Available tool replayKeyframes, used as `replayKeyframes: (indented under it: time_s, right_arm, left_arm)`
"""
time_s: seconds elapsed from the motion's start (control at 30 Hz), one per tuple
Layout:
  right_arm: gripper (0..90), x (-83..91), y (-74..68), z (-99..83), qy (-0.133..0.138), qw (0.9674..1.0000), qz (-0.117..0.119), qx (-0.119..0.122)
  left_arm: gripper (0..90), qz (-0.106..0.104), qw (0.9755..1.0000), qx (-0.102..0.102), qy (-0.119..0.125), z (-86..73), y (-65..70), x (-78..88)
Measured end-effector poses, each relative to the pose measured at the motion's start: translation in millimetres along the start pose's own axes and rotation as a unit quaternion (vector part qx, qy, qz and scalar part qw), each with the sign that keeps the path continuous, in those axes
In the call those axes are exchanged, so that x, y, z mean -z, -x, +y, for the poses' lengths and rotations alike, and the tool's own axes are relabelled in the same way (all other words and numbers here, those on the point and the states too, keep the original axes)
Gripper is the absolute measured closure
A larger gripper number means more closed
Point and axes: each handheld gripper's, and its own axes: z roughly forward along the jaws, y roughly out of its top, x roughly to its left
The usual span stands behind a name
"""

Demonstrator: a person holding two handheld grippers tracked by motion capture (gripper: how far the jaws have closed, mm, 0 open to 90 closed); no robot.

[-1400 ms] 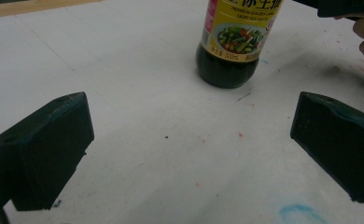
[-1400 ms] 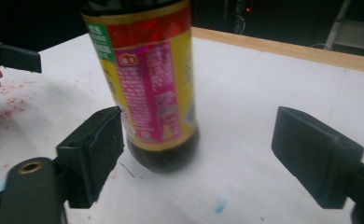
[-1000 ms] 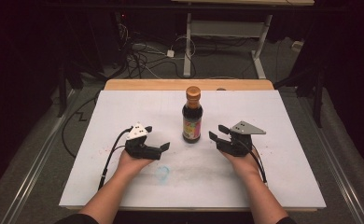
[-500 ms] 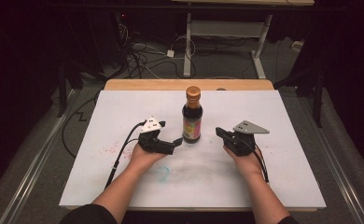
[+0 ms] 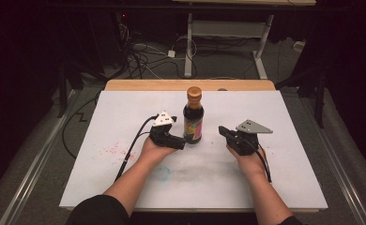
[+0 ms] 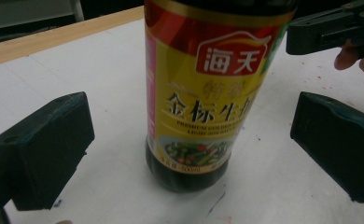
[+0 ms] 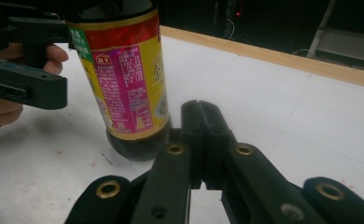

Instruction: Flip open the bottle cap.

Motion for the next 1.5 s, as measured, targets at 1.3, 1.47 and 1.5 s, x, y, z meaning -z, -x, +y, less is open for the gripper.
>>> replayKeyframes:
  time_s: [1.3, 1.47, 1.5]
  right_arm:
    - [90.0, -7.1, -9.4, 46.0, 0.025, 0.9995, 0.016, 0.009]
    - [90.0, -5.3, -11.4, 53.3, 0.031, 0.9992, 0.022, 0.013]
    - [90.0, -5.3, -12.0, 54.9, 0.033, 0.9991, 0.024, 0.014]
  left_arm:
    - [27.3, -0.006, 0.9997, -0.024, -0.001, 17.1, 3.7, -18.1]
    - [27.3, -0.007, 0.9997, -0.025, 0.003, 16.3, 3.0, -18.9]
    - [27.4, -0.007, 0.9996, -0.025, 0.002, 16.4, 3.0, -18.8]
